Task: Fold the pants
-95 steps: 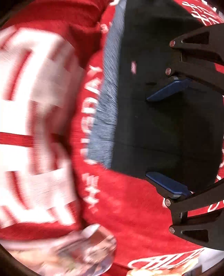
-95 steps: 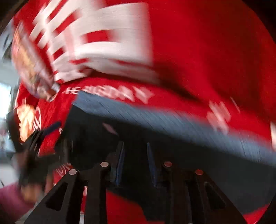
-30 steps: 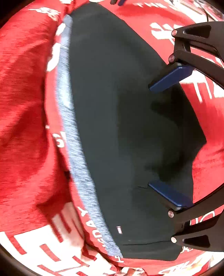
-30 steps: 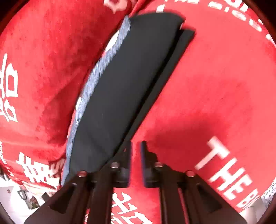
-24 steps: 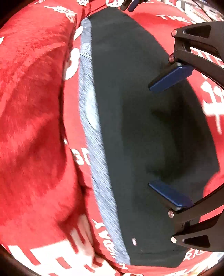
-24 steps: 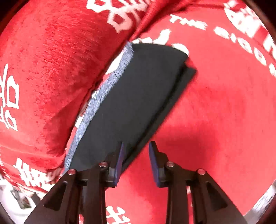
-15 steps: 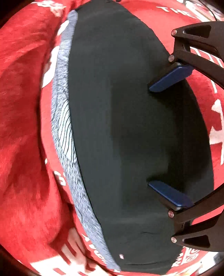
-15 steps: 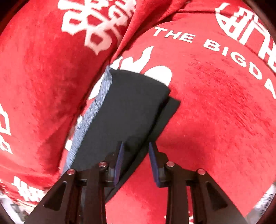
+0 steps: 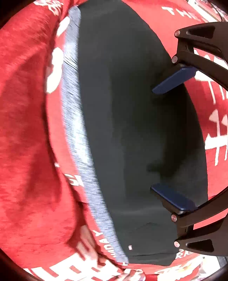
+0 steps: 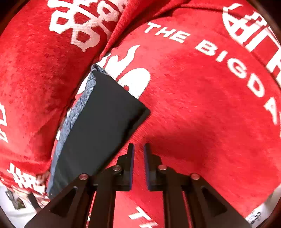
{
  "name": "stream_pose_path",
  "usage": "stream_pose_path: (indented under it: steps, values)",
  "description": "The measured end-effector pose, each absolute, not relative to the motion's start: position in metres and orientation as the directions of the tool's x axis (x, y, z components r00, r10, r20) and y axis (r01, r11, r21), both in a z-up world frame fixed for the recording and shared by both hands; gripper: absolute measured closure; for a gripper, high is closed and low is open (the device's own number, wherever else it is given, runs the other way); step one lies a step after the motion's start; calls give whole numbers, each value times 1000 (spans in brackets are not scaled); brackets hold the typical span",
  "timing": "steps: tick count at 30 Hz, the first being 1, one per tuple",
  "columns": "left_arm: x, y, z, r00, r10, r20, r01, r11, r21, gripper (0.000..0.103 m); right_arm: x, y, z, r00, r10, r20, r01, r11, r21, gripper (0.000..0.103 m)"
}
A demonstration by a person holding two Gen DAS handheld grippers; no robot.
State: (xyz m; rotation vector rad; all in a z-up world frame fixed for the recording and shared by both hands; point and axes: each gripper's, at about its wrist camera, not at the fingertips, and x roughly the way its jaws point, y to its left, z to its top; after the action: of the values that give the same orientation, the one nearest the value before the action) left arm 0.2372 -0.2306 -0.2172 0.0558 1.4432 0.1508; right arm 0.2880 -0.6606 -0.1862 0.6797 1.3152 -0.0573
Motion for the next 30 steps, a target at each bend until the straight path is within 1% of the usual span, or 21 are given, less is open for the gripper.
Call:
stream_pose_path:
  steps: [4, 8, 9, 12, 13, 15, 18, 19, 20, 21, 22, 23, 27, 30]
  values:
    - [257, -243, -201, 175, 116, -978, -76, 992, 104, 0, 281, -653, -171, 270, 322, -908, 333, 853, 402, 87]
    - [278, -255, -206, 185, 105, -977, -134, 988, 80, 0, 312, -610, -159, 292, 311, -904, 162, 916, 367, 87]
    - [280, -260, -211, 183, 107, -977, -136, 987, 83, 0, 318, -600, -159, 295, 309, -904, 132, 924, 358, 87]
    - [278, -273, -238, 138, 163, -977, -105, 983, 150, 0, 335, -576, -165, 296, 272, -916, 65, 951, 304, 87]
    - [274, -276, -251, 93, 178, -980, -96, 981, 169, 0, 336, -574, -168, 289, 255, -923, 55, 958, 282, 87]
    - [269, -271, -249, 124, 153, -980, -151, 979, 134, 0, 339, -578, -184, 264, 191, -945, 60, 975, 214, 88]
    - [268, -267, -249, 100, 126, -987, -156, 982, 109, 0, 332, -598, -180, 283, 237, -929, 143, 948, 286, 86]
    - [268, -267, -248, 96, 127, -987, -152, 982, 112, 0, 328, -603, -177, 282, 252, -926, 162, 938, 305, 84]
    - [269, -268, -248, 94, 133, -987, -146, 982, 118, 0, 324, -609, -176, 282, 286, -916, 179, 922, 343, 76]
    - [269, -269, -248, 94, 139, -986, -140, 982, 125, 0, 318, -614, -176, 281, 324, -903, 196, 902, 385, 64]
    - [270, -271, -248, 96, 149, -984, -132, 982, 136, 0, 313, -617, -176, 282, 353, -892, 209, 885, 416, 57]
    - [270, -274, -247, 99, 161, -982, -125, 981, 148, 0, 308, -619, -176, 283, 374, -883, 224, 870, 440, 47]
    - [271, -277, -246, 99, 178, -979, -117, 979, 166, 0, 293, -618, -184, 261, 437, -861, 266, 825, 499, 46]
    - [271, -279, -245, 96, 181, -979, -113, 979, 170, 0, 286, -617, -189, 255, 457, -852, 285, 807, 517, 46]
